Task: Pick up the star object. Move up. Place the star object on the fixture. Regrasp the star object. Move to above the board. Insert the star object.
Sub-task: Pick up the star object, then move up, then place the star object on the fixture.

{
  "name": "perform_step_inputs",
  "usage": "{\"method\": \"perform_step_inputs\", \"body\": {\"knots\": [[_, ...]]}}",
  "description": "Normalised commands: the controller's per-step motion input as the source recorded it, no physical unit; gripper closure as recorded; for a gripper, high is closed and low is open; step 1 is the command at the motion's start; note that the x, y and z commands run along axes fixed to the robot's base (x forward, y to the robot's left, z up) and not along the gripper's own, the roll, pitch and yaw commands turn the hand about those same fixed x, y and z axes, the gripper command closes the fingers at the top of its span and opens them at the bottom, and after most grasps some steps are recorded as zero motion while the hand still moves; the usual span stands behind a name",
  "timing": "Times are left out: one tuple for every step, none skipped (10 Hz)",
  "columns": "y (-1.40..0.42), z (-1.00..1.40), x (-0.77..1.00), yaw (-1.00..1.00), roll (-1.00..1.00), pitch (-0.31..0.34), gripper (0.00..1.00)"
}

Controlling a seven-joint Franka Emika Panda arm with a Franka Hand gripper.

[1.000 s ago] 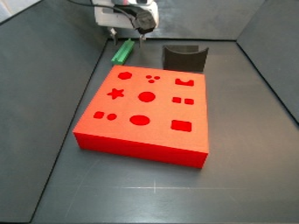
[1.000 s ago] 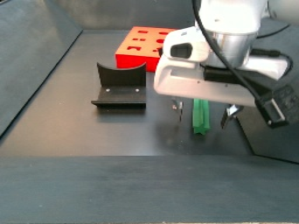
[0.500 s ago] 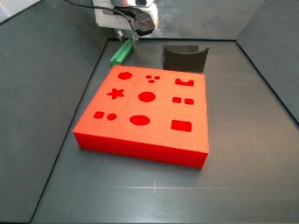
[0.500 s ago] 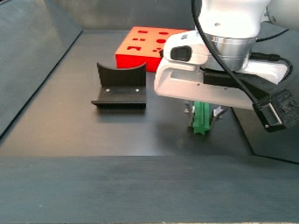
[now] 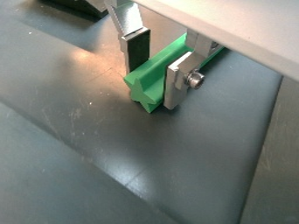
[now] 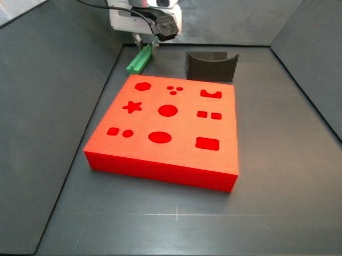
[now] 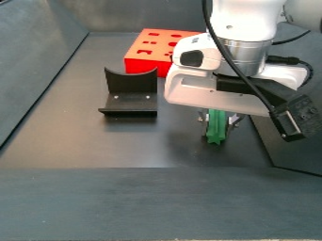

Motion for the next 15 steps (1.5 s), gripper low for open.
{"method": "perform_step_inputs", "body": {"knots": [[0.0,0.0,0.0,0.0,0.0,0.0,1.0],[0.0,0.0,0.0,0.0,0.0,0.0,1.0],[0.0,0.0,0.0,0.0,0.0,0.0,1.0],[0.0,0.0,0.0,0.0,0.0,0.0,1.0],[0.0,0.0,0.0,0.0,0.0,0.0,1.0],[0.0,0.83,0.0,0.0,0.0,0.0,1.0],[-0.04,0.81,0.0,-0.03,0.0,0.012,1.0],[-0.04,0.75,-0.02,-0.04,0.0,0.025,1.0],[-0.02,0.61,-0.03,-0.04,0.02,0.03,1.0],[0.0,0.48,-0.02,-0.04,0.03,0.042,1.0],[0.0,0.34,-0.02,-0.04,0.05,0.052,1.0],[0.0,1.0,0.0,0.0,0.0,0.0,1.0],[0.0,1.0,0.0,0.01,0.01,0.001,1.0],[0.0,1.0,-0.01,0.01,0.01,0.016,1.0],[0.0,1.0,-0.01,0.0,0.03,0.03,1.0]]}}
